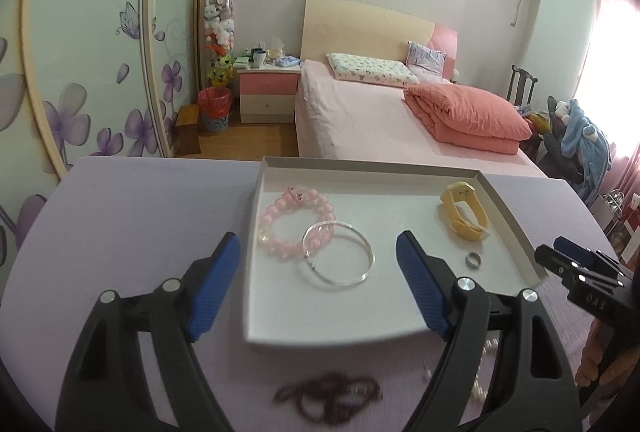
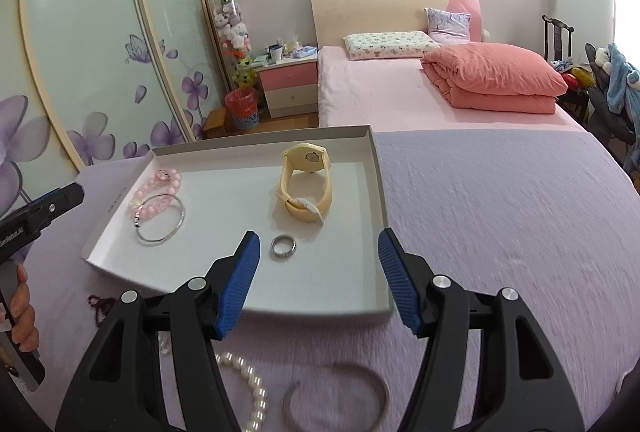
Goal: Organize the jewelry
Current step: 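Open both tools to drop the silver bangle and ring into the tray, then grasp the grey open cuff with the right tool while the left tool grasps the pearl pendant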
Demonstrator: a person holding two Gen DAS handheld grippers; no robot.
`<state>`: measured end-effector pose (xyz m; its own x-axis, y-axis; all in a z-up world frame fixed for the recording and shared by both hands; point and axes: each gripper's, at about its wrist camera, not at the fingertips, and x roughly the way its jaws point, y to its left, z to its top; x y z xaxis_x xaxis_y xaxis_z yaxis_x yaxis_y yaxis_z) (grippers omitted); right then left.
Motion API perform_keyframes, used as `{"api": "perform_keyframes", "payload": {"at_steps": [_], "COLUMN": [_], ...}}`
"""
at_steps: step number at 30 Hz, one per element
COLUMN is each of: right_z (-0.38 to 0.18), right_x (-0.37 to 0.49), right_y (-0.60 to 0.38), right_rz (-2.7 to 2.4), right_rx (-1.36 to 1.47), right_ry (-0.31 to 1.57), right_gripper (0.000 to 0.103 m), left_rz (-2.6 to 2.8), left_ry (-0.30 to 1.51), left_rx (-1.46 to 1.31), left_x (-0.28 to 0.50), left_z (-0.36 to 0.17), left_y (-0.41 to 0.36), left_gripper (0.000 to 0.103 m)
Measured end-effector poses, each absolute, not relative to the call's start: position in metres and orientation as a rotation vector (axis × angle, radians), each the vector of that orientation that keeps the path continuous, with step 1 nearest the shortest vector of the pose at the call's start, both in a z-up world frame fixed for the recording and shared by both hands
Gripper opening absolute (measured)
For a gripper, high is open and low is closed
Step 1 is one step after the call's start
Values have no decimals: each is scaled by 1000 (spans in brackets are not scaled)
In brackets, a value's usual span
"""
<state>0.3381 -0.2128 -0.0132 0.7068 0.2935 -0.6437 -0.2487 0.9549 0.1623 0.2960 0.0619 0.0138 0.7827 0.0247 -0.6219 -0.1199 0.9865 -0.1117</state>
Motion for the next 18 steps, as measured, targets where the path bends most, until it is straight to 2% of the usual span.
{"api": "perform_keyframes", "payload": {"at_steps": [9, 18], "right_z": [-20, -60], "right_x": [285, 265], "right_y": [-228, -234], "right_rz": [345, 345], "right_rx": [56, -41], "right_ry": [738, 863], "right_gripper": [62, 62], "left_rz": [39, -22], "left_ry": [651, 704], "left_rx": [-149, -146], "left_x": [215, 167], "left_z": [16, -9], "left_y": [45, 19], "left_gripper": [83, 83]}}
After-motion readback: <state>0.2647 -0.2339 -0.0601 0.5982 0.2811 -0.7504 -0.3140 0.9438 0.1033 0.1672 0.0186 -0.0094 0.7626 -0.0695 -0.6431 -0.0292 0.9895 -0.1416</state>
